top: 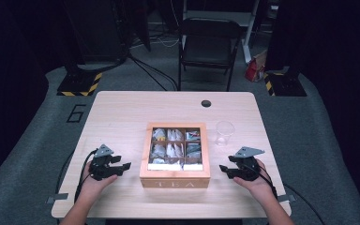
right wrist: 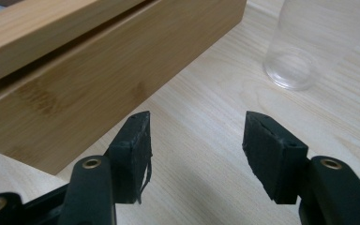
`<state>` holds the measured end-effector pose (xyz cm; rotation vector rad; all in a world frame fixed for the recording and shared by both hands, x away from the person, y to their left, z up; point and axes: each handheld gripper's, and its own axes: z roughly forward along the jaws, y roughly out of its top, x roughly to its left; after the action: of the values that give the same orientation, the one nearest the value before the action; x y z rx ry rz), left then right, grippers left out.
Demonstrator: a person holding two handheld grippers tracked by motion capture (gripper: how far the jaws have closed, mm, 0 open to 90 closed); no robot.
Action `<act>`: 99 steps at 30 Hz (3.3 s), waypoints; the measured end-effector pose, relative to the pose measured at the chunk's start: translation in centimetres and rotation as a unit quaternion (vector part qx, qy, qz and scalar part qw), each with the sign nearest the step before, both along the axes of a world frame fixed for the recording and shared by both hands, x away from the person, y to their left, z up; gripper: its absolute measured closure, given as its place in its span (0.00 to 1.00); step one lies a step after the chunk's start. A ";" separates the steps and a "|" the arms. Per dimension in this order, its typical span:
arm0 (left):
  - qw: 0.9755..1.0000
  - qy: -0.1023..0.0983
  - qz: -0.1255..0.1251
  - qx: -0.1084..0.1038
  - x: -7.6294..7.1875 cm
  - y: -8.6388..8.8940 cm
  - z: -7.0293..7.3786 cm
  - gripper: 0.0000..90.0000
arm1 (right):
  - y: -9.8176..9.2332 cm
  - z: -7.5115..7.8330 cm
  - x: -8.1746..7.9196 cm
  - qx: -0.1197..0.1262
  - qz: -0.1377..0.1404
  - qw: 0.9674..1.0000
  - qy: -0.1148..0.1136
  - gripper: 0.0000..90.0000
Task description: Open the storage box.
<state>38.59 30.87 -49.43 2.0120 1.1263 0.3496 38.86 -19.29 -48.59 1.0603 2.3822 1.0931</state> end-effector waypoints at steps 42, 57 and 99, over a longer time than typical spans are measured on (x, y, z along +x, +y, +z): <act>0.999 -0.015 -0.044 -0.010 -3.7 -1.9 4.3 0.51 | 1.6 3.5 -3.1 0.019 0.025 0.999 -0.005 0.50; 0.997 -0.021 -0.074 -0.016 -6.0 -3.1 4.5 0.53 | 2.3 3.7 -4.9 0.032 0.050 0.998 0.002 0.56; 0.993 -0.022 -0.112 -0.005 -6.2 -5.3 2.9 0.67 | 4.6 1.9 -5.2 0.036 0.104 0.994 0.012 0.70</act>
<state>32.36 25.61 -46.56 2.0870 0.8626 0.2714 33.65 -14.66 -46.71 0.8660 2.5344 1.2498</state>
